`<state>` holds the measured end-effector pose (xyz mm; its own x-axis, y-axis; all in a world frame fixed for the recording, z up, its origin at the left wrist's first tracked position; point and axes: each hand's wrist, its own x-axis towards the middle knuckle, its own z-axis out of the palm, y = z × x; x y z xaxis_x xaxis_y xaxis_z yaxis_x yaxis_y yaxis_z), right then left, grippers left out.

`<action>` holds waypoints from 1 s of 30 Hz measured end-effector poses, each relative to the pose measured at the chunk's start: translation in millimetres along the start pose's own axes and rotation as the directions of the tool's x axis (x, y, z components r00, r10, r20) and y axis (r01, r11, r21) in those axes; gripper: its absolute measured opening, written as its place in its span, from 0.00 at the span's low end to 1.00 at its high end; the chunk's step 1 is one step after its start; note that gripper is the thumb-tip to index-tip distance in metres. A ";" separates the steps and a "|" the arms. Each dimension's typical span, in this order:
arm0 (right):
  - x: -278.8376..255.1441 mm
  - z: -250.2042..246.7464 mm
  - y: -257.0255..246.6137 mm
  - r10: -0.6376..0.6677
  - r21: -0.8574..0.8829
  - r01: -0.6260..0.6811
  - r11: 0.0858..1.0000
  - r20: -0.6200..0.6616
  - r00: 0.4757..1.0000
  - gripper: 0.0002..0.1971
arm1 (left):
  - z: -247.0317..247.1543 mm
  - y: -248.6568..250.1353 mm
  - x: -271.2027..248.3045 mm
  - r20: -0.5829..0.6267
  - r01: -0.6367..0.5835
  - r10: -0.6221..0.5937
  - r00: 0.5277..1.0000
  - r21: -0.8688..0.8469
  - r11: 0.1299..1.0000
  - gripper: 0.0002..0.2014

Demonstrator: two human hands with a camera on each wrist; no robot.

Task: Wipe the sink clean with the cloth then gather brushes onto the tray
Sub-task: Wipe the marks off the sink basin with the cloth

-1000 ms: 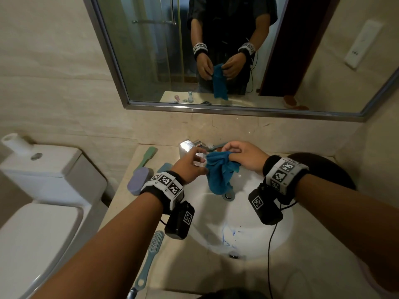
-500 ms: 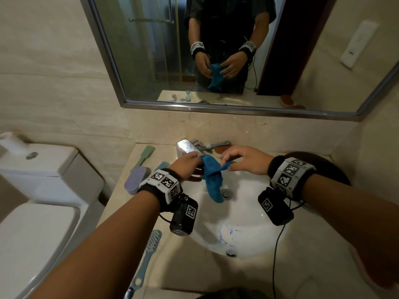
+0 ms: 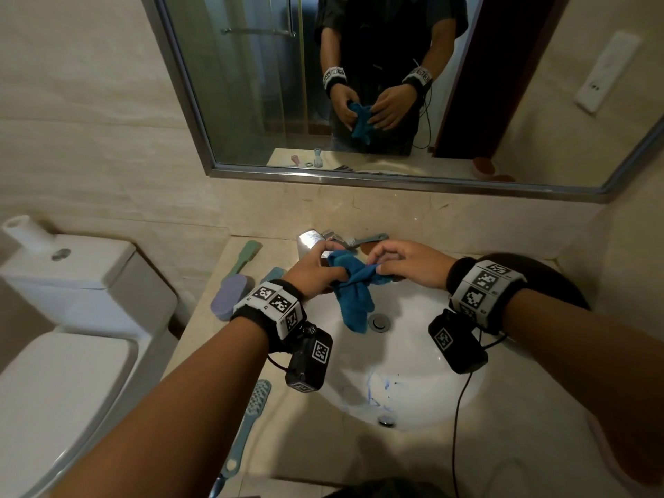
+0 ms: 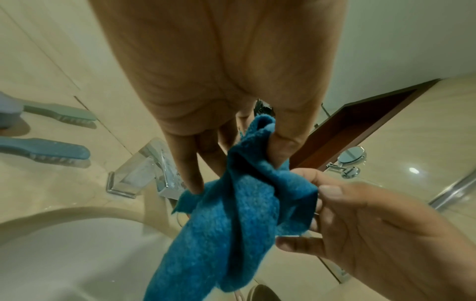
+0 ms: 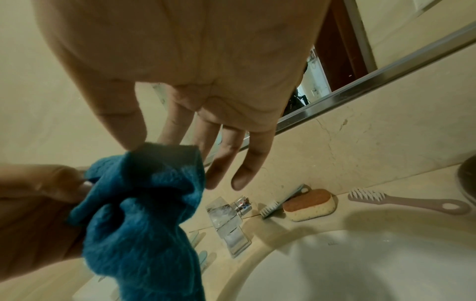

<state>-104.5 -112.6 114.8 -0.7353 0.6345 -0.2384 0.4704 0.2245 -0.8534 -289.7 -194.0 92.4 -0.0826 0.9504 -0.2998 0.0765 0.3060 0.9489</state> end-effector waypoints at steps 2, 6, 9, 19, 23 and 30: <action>-0.4 1.4 -2.0 0.040 0.026 -0.039 0.999 -0.009 0.999 0.08 | 0.4 2.1 -2.9 0.016 -0.014 0.015 1.000 -0.031 0.999 0.21; 1.9 10.1 -3.2 0.103 0.000 -0.104 0.995 0.083 0.991 0.23 | -0.2 7.3 -6.8 0.038 -0.065 0.069 0.997 -0.089 0.994 0.23; 3.7 16.0 0.0 0.091 0.075 -0.095 0.993 0.051 0.995 0.21 | -2.4 8.2 -8.3 0.052 -0.097 0.103 0.993 -0.111 0.989 0.24; 8.7 14.4 2.5 0.036 0.301 0.003 0.954 -0.125 0.991 0.15 | -7.5 -6.7 3.0 -0.068 -0.081 0.091 0.994 0.132 0.988 0.24; 11.8 11.4 3.5 0.078 0.340 -0.022 0.940 -0.151 0.985 0.17 | -9.7 -15.3 9.1 -0.039 -0.179 0.230 0.972 0.510 0.841 0.29; 15.2 12.6 0.2 0.076 0.515 -0.019 0.857 -0.090 0.993 0.19 | 1.3 -7.5 6.9 0.056 -0.060 0.044 0.997 0.329 0.943 0.33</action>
<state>-121.7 -112.2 105.2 -0.6506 0.7136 -0.2599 0.1662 -0.2001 -0.9656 -289.5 -189.6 83.1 -0.0229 0.9645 -0.2630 0.4035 0.2496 0.8803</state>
